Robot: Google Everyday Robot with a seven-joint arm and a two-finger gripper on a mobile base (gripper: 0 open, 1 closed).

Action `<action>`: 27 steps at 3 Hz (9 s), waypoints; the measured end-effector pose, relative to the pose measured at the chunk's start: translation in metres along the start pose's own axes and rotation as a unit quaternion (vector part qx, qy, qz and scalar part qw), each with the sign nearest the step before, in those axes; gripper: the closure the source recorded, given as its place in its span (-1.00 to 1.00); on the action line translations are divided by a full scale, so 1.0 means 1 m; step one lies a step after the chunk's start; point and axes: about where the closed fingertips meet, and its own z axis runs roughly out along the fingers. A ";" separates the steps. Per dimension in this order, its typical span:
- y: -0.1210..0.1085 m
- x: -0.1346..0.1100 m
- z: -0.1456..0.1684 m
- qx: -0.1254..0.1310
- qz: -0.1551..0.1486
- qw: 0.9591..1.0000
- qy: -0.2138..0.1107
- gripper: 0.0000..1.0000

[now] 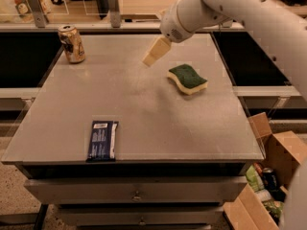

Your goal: Move orange can near rxbar blueberry

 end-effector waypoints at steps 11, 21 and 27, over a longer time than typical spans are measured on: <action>0.007 -0.180 0.250 -0.082 0.036 0.966 -0.241 0.22; 0.218 -0.130 0.063 -0.214 0.086 0.930 -0.287 0.17; 0.226 -0.121 0.034 -0.210 0.035 0.932 -0.293 -1.00</action>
Offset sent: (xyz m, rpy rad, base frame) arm 0.0776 0.1325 -0.0464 0.2648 0.0988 -0.0305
